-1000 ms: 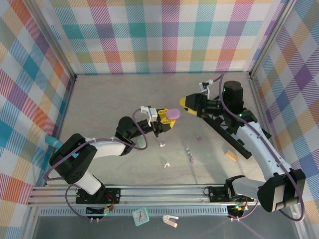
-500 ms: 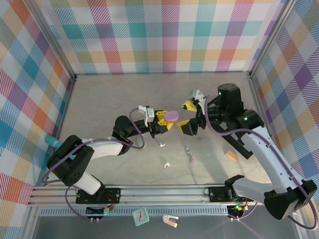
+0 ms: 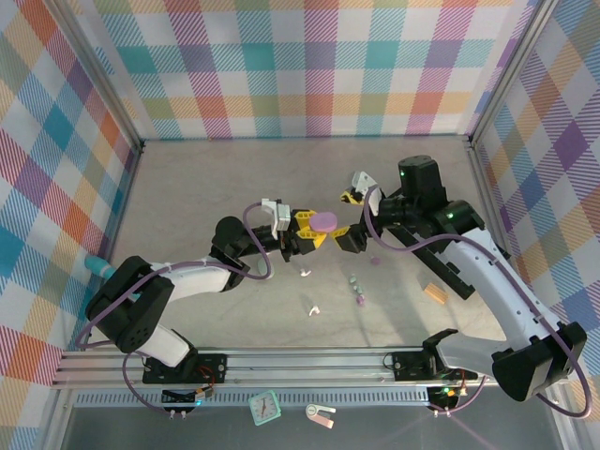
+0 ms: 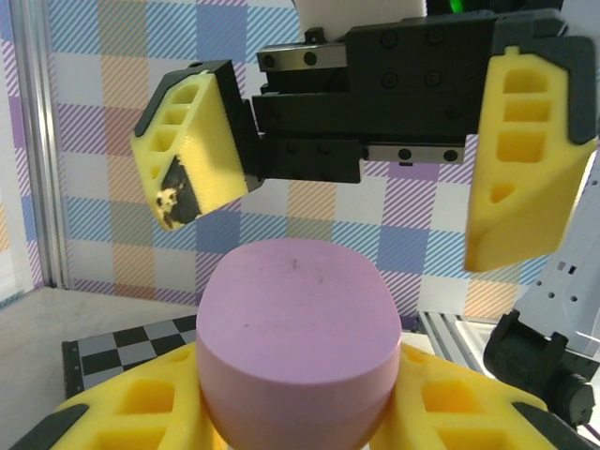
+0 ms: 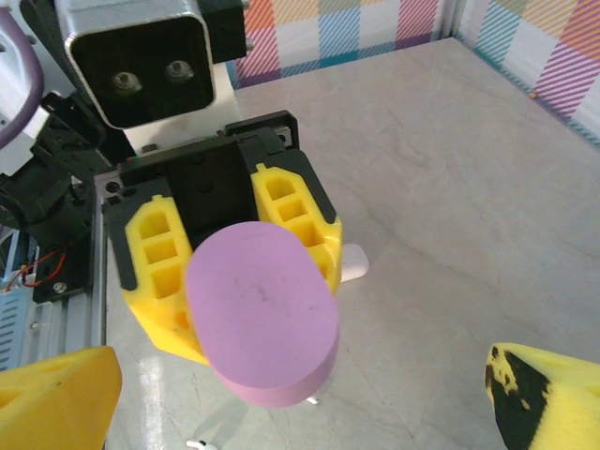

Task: Insert wireless bluetooth earbuds into charging case

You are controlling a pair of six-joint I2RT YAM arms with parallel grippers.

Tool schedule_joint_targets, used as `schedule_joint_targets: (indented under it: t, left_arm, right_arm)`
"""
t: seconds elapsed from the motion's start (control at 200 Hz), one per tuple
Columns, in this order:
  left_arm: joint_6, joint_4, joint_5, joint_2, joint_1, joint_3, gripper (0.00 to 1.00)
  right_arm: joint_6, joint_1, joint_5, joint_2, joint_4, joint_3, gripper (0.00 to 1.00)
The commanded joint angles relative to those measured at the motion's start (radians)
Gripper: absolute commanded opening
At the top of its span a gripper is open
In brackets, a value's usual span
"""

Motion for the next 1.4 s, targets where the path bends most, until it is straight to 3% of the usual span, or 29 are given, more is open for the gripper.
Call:
schedule_joint_targets:
  t: [0.0, 1.395]
  left_arm:
    - [-0.028, 0.028, 0.055, -0.027, 0.007, 0.039, 0.22]
    - [-0.023, 0.030, 0.089, -0.048, 0.006, -0.004, 0.22]
  right_arm:
    - [-0.011, 0.007, 0.028, 0.005, 0.031, 0.000, 0.99]
    - [0.248, 0.006, 0.205, 0.020, 0.191, 0.042, 0.99]
